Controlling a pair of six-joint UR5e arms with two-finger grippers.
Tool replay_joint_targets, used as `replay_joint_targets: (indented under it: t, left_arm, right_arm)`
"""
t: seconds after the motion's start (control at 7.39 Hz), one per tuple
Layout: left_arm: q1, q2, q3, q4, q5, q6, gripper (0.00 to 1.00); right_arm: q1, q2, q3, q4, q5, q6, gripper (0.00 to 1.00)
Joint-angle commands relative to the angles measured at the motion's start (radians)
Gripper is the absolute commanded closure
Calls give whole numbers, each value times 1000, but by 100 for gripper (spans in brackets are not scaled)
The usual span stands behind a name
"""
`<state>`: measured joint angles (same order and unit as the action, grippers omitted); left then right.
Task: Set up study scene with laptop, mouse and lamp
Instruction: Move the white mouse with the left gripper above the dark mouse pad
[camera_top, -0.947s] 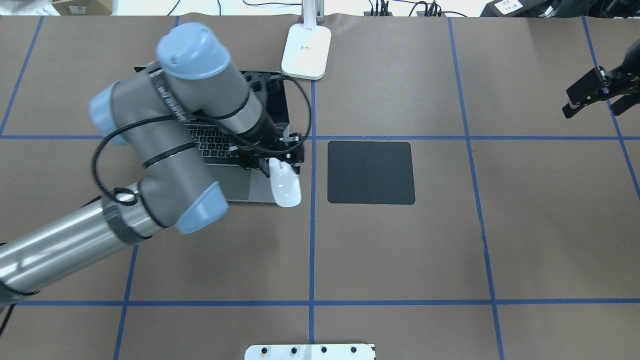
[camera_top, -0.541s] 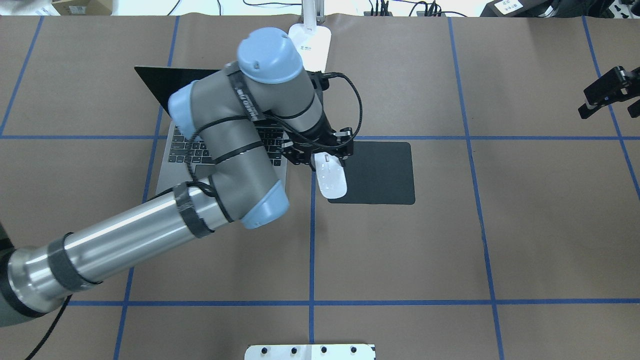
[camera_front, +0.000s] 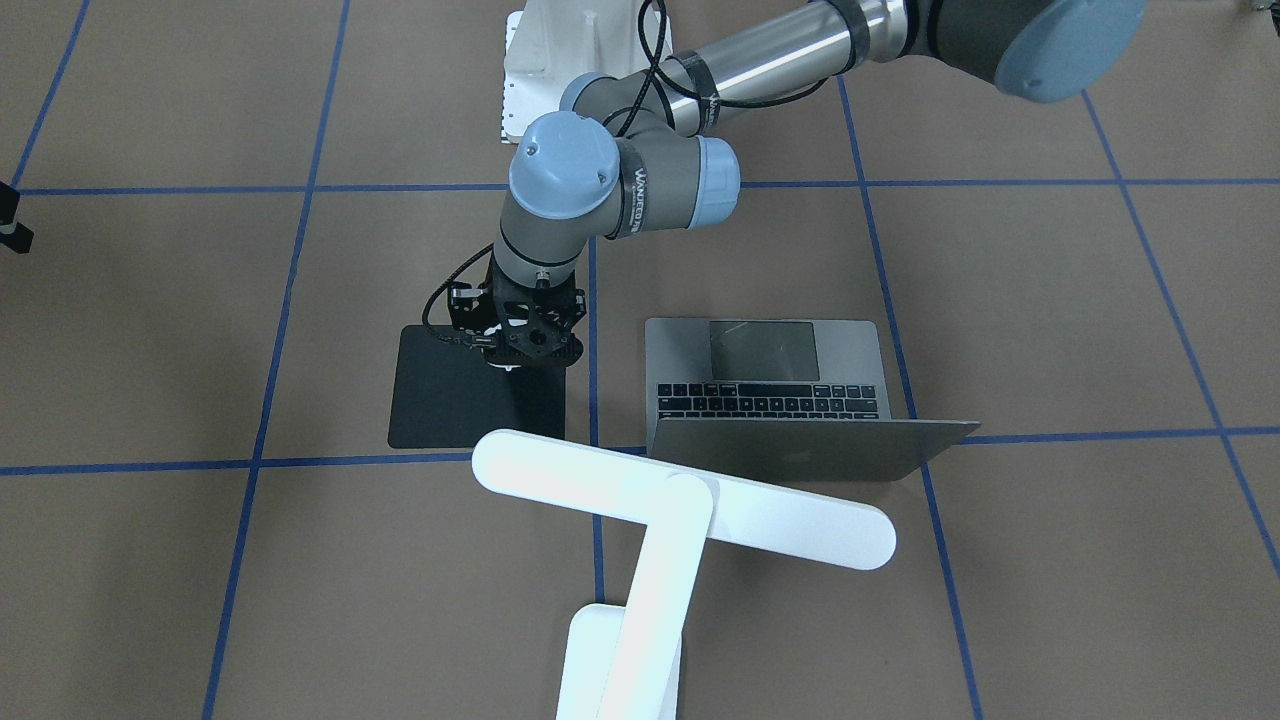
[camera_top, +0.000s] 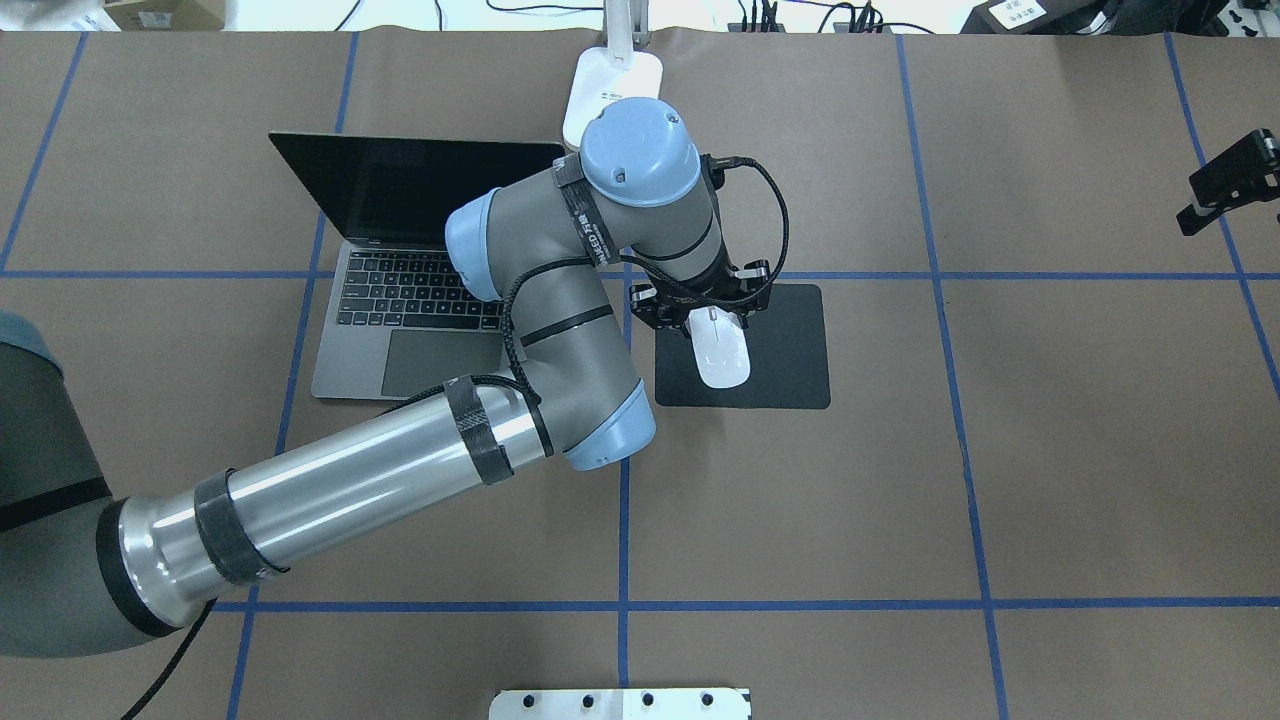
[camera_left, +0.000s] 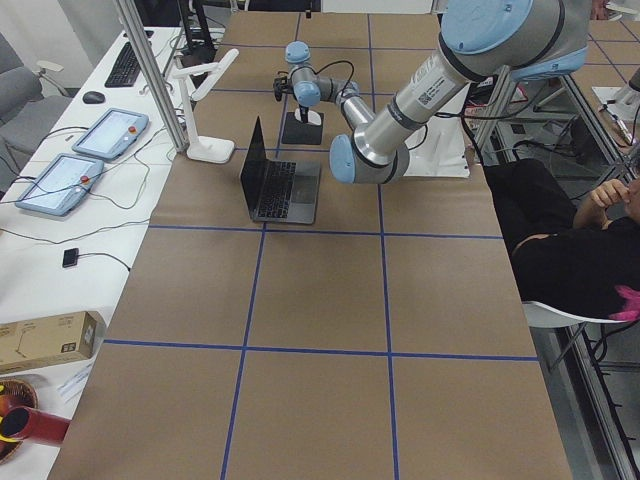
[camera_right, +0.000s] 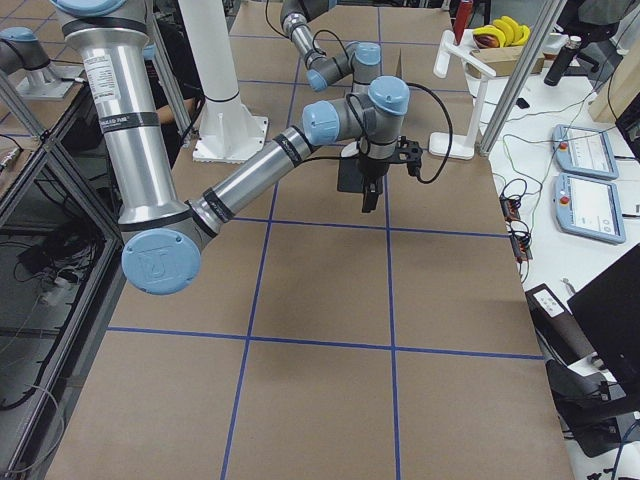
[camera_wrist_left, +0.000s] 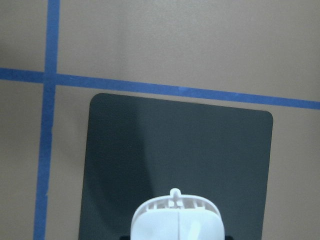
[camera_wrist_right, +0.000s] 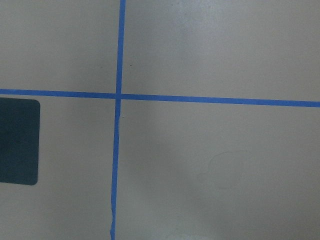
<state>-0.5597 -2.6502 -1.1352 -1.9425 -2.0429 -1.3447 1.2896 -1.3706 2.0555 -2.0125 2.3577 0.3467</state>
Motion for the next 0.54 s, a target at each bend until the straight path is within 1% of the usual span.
replay_joint_targets:
  t: [0.0,0.41]
  left_arm:
    - [3,-33,55,8,9,42,38]
    - [-3,-36,74,10,20,76,38]
  right_arm:
    - [7,-10,2,0,2,0,0]
    - [13,-10,3,0,0,0,0]
